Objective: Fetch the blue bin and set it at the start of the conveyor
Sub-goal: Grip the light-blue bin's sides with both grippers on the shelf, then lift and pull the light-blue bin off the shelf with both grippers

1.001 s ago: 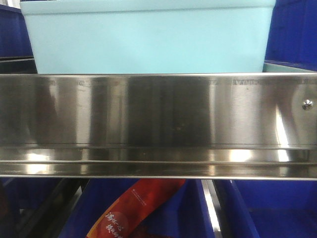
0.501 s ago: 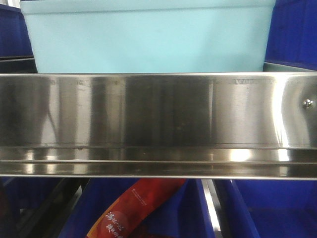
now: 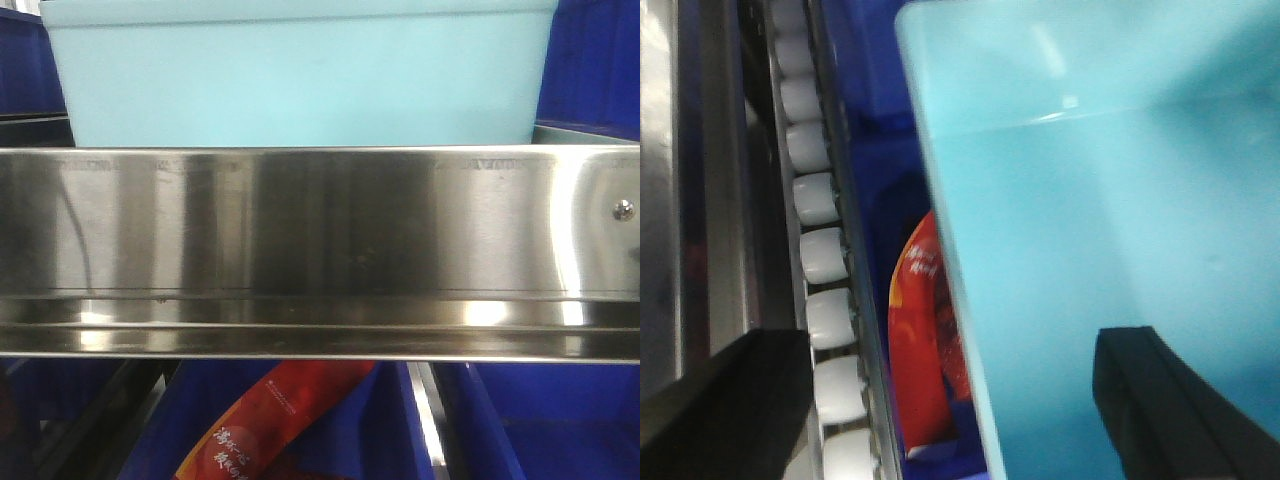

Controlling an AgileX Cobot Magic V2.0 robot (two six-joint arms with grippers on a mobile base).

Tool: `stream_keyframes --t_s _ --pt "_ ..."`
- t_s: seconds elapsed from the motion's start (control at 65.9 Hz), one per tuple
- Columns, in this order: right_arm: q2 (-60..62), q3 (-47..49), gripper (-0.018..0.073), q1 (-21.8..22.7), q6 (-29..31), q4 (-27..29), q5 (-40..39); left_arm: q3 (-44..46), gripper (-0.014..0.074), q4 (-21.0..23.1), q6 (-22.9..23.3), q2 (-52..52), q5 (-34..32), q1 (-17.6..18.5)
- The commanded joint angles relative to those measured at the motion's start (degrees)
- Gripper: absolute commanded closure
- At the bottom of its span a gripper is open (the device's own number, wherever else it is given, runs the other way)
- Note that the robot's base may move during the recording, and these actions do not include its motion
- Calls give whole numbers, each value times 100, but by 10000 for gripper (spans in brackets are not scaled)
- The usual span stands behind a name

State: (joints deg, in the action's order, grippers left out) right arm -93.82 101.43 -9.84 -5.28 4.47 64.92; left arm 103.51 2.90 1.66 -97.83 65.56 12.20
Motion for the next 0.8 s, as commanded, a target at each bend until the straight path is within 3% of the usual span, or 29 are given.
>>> stream_keyframes --t_s 0.0,0.303,0.394,0.44,0.561,0.622,0.789 --pt "-310 82 21 -12 -27 -72 17 250 124 150 45 -348 66 13" --pt "-1026 82 43 -12 -27 3 -91 283 136 254 45 -1007 46 13" --pt "-1046 82 157 -12 -27 3 -124 295 208 254 45 -1032 65 13" --pt "-1046 82 278 -12 -27 3 -139 295 282 254 45 -1032 65 13" --pt "-1046 82 595 -12 -27 3 -166 306 550 254 45 -1032 74 13" --pt "-1046 82 711 -12 -27 3 -166 306 700 241 45 -1032 74 13" --pt "-1046 82 711 -12 -27 -11 -166 306 708 79 45 -1032 69 13"
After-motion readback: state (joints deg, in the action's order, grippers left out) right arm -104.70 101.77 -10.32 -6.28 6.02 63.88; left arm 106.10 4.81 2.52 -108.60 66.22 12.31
